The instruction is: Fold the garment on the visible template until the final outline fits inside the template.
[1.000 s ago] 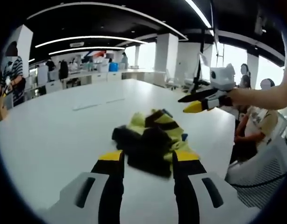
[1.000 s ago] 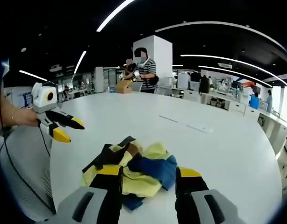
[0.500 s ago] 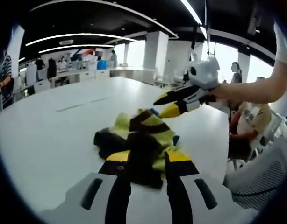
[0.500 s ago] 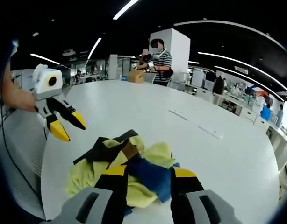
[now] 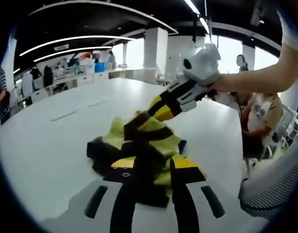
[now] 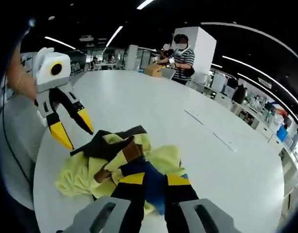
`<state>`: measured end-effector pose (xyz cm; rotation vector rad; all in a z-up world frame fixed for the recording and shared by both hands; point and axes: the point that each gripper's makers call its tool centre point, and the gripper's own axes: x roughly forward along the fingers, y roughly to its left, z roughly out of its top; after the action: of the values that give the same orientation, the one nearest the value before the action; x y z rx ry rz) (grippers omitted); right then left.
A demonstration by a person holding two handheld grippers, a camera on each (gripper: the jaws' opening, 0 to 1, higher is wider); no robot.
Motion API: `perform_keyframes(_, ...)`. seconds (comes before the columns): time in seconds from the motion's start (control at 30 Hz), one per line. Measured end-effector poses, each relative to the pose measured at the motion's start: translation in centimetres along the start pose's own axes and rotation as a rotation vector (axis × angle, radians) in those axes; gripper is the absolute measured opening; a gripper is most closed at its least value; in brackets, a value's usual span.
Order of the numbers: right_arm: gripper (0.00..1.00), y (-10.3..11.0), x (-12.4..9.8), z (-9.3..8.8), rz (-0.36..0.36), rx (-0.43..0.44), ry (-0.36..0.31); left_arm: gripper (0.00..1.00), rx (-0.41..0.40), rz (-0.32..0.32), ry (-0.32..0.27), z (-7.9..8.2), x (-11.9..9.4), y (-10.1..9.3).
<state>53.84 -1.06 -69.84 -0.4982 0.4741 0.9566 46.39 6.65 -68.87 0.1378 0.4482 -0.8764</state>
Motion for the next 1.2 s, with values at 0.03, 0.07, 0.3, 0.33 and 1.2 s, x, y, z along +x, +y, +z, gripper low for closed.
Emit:
perform_keyframes(0.03,0.07,0.0,0.1,-0.1,0.001,-0.005,0.006,0.2,-0.005,-0.001,0.002,0.0,0.1,0.0)
perform_keyframes(0.07,0.07,-0.1,0.2,-0.3,0.002,-0.013,0.014,0.17,-0.007,-0.003,0.005,-0.1,0.3,0.0)
perform_keyframes(0.3,0.04,-0.3,0.6,-1.4,0.012,-0.021,0.061,0.11,0.003,-0.005,0.031,-0.6,1.3,-0.2)
perform_keyframes(0.33,0.04,-0.3,0.6,-1.5,0.013,-0.014,0.063,0.1,0.003,-0.005,0.036,-0.7,1.4,-0.2)
perform_keyframes(1.2,0.0,-0.6,0.8,-2.4,0.03,0.018,0.084,0.0,0.001,-0.013,0.067,-1.6,2.3,-0.2)
